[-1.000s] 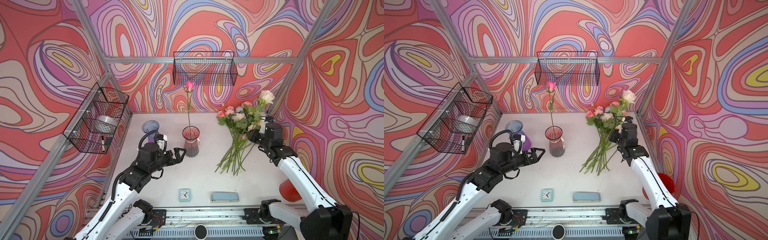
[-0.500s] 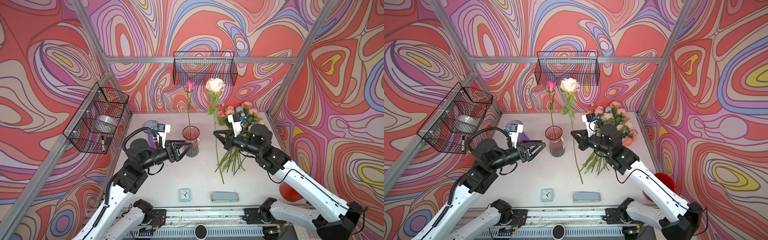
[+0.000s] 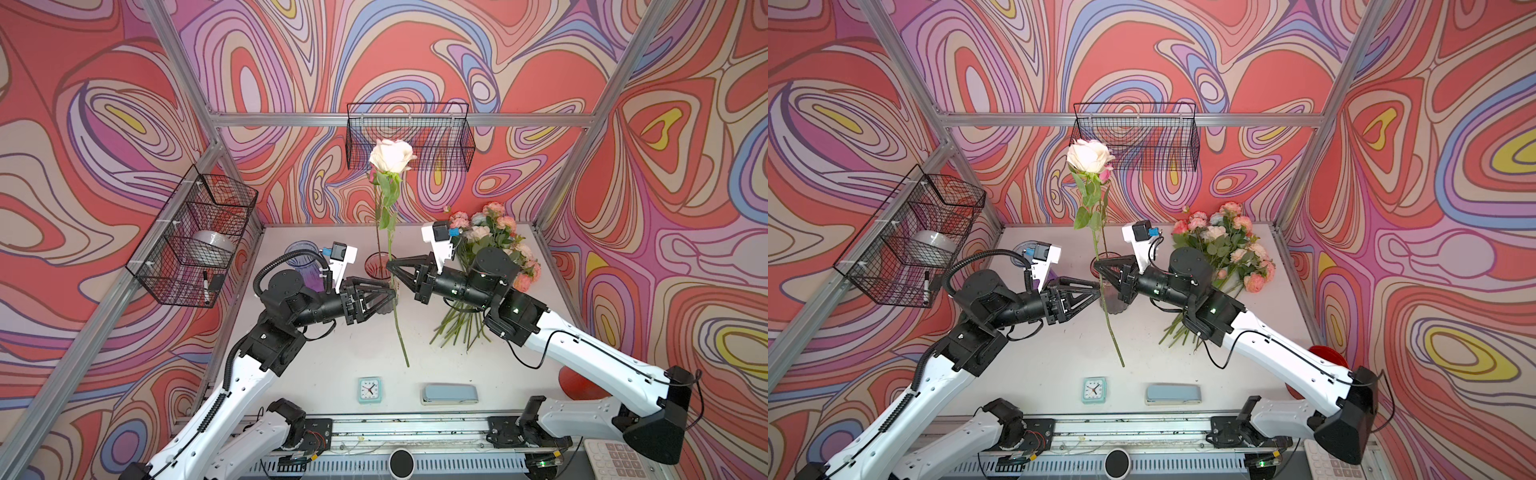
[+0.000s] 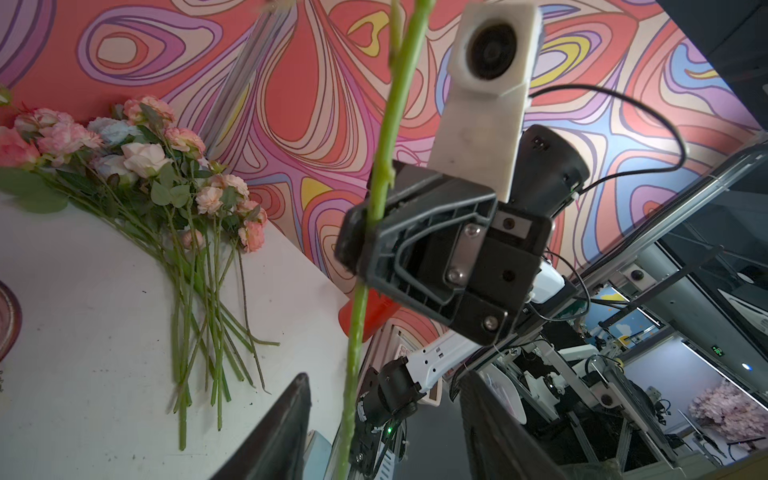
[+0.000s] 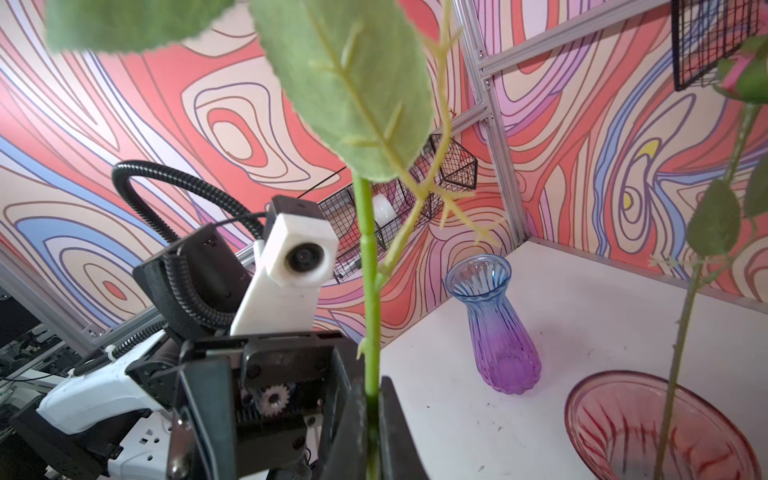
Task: Arrange the flowers into the vase
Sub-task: 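Close the left gripper on the pale rose while the right gripper releases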
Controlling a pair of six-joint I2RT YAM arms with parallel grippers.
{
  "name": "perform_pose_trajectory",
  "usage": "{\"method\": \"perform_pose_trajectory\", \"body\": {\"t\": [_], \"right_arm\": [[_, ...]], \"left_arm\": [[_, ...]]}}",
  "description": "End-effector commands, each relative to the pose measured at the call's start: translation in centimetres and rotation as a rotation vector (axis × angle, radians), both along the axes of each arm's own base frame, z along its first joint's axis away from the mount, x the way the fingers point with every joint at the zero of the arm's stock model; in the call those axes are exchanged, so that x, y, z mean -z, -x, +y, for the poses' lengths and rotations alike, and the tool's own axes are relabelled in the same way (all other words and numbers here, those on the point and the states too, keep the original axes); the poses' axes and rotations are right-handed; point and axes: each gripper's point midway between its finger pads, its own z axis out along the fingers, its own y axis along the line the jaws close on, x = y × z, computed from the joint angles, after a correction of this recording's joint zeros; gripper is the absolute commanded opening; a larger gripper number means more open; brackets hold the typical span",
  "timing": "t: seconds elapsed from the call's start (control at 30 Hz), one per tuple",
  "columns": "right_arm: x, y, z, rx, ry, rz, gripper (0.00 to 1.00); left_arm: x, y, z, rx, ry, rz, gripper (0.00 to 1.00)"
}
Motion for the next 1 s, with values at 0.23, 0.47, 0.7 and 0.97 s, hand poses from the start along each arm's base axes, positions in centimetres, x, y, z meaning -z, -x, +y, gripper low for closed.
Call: {"method": "perform_pose_trajectory", "body": {"t": [0.23,0.47,0.7,0.97], "right_arm": [[-1.2,0.4,0.8,-0.004,-0.030,-0.020,0.00],[-0.3,0.1,-1.8,0.112,-0.002,-0.017,0.30],[0.5,0.6,-7.6,0.308,-0.006,-0.038,0.39],[1.0,1.6,-9.6,0.342,0.006,-0.049,0.40]], "left_arm": [[-0.9,0.4,-0.3,0.023,-0.002,-0.050,0.11],[-2.0,-1.0,0.5,-0.086,-0.038,-0.090,0.00],[-4.0,-5.9,2.8,-0.384,-0.172,-0.230,0.00],[-7.1,-12.7,4.2,-0.667,-0.211,-0.407,0.00]]}}
